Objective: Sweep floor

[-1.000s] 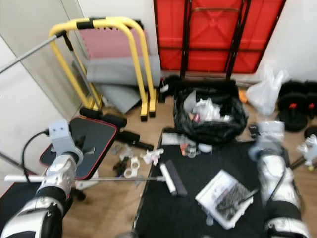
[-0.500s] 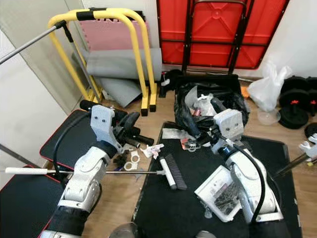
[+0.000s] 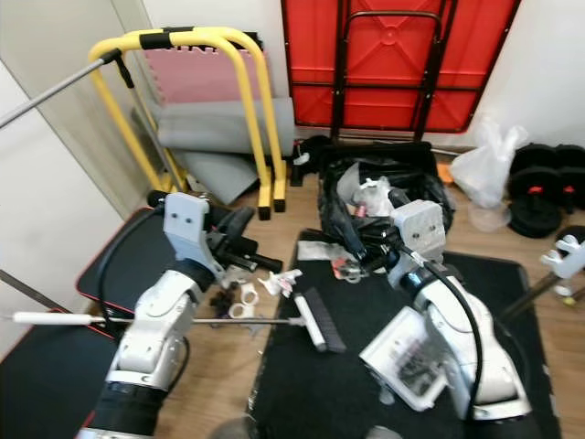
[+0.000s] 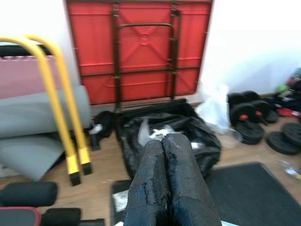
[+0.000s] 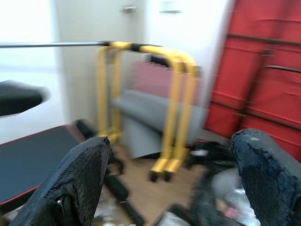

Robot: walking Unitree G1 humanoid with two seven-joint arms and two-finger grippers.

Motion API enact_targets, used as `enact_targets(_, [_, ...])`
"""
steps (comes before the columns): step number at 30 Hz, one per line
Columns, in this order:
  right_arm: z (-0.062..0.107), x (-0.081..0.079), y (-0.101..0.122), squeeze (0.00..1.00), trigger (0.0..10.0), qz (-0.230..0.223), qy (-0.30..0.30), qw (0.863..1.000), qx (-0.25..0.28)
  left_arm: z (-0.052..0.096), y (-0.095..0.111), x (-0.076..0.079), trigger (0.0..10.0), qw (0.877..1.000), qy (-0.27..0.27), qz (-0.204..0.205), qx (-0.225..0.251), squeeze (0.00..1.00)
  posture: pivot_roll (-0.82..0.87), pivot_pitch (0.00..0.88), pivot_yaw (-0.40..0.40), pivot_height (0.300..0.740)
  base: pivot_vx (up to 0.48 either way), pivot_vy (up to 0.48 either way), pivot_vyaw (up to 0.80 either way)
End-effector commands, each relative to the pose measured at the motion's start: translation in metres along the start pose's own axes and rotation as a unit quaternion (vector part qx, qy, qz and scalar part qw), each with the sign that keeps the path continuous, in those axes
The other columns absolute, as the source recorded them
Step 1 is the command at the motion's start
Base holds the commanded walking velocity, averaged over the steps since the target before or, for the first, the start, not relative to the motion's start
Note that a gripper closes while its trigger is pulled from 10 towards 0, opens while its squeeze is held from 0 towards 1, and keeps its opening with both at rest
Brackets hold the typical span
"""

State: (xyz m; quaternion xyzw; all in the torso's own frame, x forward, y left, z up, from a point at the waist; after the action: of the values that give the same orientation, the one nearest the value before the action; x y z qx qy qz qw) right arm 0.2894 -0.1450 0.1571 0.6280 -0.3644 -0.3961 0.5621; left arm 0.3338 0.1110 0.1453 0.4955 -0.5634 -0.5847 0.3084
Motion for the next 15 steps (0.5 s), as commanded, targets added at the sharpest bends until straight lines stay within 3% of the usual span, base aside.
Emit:
enact_targets(1, [-0.001, -0.010, 0.002, 0.00, 10.0, -0.001, 0.027, 1.000, -0.007, 0.002, -0.010, -0.008, 10.0, 0.999, 0.029, 0.000, -0.031, 0.00, 0.00, 0.000, -0.013, 0.740, 0.000, 0.000, 0.80])
enact_targets(15, [0.010, -0.006, -0.001, 0.00, 10.0, 0.030, 0.066, 0.995, -0.071, 0.003, -0.018, -0.023, 10.0, 0.996, 0.060, 0.022, -0.066, 0.00, 0.01, 0.000, -0.006, 0.740, 0.000, 0.000, 0.80])
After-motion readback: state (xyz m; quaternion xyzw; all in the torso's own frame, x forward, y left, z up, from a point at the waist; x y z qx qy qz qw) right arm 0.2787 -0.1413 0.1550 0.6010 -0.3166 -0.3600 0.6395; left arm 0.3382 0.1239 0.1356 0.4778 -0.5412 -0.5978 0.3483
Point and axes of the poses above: a point about 5 cm out from each wrist's last joint towards the gripper, its own z axis pointing back from the gripper into the wrist, its own y axis along the axis of the wrist's last joint, x = y × z, the point moved 4 cm from there along -z, pointing out of the wrist towards the gripper, and after that the axes turned 12 degrees about -z, right-handed, at the moved point
